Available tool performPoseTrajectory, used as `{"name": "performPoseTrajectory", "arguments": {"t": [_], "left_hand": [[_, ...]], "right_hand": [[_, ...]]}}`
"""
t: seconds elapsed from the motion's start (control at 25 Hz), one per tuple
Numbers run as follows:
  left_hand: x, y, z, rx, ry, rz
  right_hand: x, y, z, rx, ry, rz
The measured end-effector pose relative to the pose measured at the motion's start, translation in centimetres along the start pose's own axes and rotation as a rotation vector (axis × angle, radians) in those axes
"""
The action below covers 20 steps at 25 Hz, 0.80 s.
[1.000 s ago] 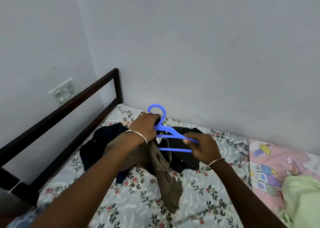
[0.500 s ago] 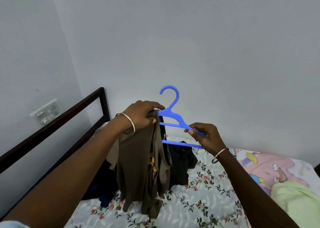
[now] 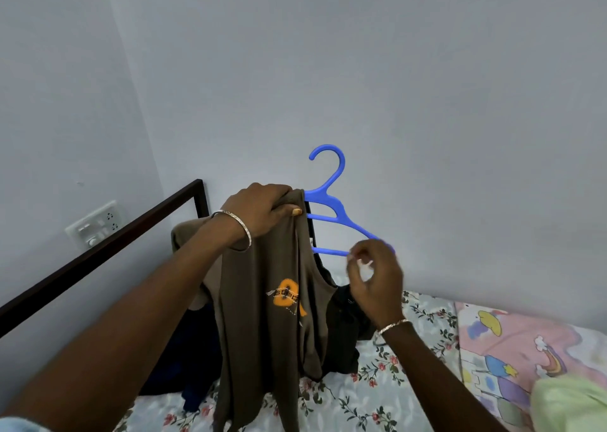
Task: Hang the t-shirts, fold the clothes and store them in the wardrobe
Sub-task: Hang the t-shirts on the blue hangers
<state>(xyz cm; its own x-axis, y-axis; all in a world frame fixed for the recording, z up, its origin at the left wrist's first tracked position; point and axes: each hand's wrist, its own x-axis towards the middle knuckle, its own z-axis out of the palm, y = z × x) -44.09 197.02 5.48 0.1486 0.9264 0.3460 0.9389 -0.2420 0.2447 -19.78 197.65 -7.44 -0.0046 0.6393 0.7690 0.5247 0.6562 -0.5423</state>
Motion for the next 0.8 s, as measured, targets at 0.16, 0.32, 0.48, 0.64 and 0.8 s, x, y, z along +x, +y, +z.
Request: {"name": "performPoseTrajectory", "arguments": {"t": [0.16, 0.32, 0.48, 0.64, 0.8], "left_hand": [[0.0, 0.5, -1.2, -0.062, 0.009, 0.059], [-0.7, 1.0, -3.0, -0.109, 0.000, 0.123], [-1.8, 0.1, -4.0, -0.031, -0.011, 0.100], [-2.9, -1.5, -4.0, 0.068, -0.060, 0.053], [-3.3, -2.1, -3.2, 0.234, -0.148, 0.015]], "right_hand": [[-1.7, 0.7, 2.8, 0.054, -0.339, 0.001], [-1.2, 1.9, 4.7, 0.007, -0.491, 0.338], [0.3, 3.3, 4.1, -0.025, -0.447, 0.705], [2.0, 4.2, 1.9, -0.217, -0.488, 0.695], [3.5, 3.8, 0.8, -0.264, -0.482, 0.670]]}}
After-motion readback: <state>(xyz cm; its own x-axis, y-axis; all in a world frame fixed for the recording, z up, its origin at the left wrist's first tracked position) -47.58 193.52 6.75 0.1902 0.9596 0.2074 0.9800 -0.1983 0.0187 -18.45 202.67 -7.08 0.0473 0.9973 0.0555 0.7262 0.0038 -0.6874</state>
